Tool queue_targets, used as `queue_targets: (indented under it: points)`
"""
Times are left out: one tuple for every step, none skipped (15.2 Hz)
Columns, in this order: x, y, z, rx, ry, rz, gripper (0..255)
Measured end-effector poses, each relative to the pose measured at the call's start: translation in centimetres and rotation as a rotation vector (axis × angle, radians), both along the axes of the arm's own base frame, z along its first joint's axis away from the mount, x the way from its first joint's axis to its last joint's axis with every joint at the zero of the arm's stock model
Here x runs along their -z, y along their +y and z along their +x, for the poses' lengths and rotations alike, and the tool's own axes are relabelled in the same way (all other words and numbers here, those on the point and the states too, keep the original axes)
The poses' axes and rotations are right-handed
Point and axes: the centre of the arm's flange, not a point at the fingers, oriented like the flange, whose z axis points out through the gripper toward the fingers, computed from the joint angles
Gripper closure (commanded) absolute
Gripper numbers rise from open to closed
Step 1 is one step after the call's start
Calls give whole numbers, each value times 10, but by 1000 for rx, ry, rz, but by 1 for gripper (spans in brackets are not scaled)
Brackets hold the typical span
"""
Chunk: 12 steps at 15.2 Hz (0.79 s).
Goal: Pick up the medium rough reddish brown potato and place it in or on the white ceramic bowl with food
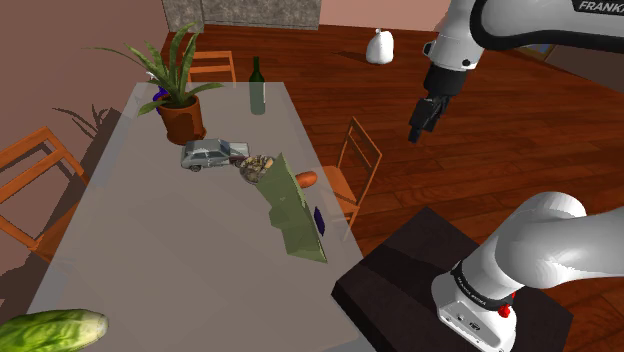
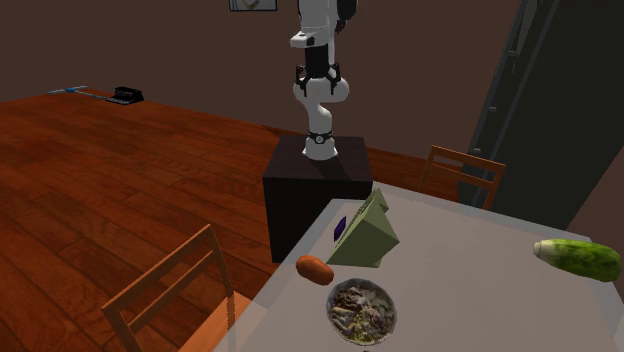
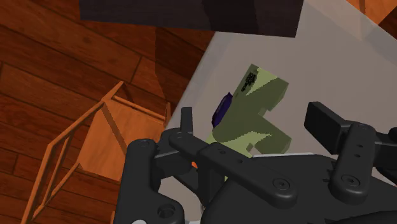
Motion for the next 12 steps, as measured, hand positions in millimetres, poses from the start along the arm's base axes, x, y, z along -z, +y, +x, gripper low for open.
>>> queue_targets:
  points:
    - [0,0,0,0,0,0,0]
    - [5,-2,4,-11,-2,0,0]
    - [12,-5,6,-30,-6,0,0]
    - [23,-8,10,-51,-10,1,0]
    - [31,-12,18,-74,-15,1,0]
    - [42,-15,21,-99,-21,1,0]
    - [54,-18,26,-124,-26,1,0]
    - [62,-24,35,-149,-32,2,0]
    - [73,-28,42,-174,-38,2,0]
    - [81,-29,51,-200,-44,2,0]
    - [92,-32,58,-225,-49,2,0]
    - [100,-36,64,-250,-56,2,0]
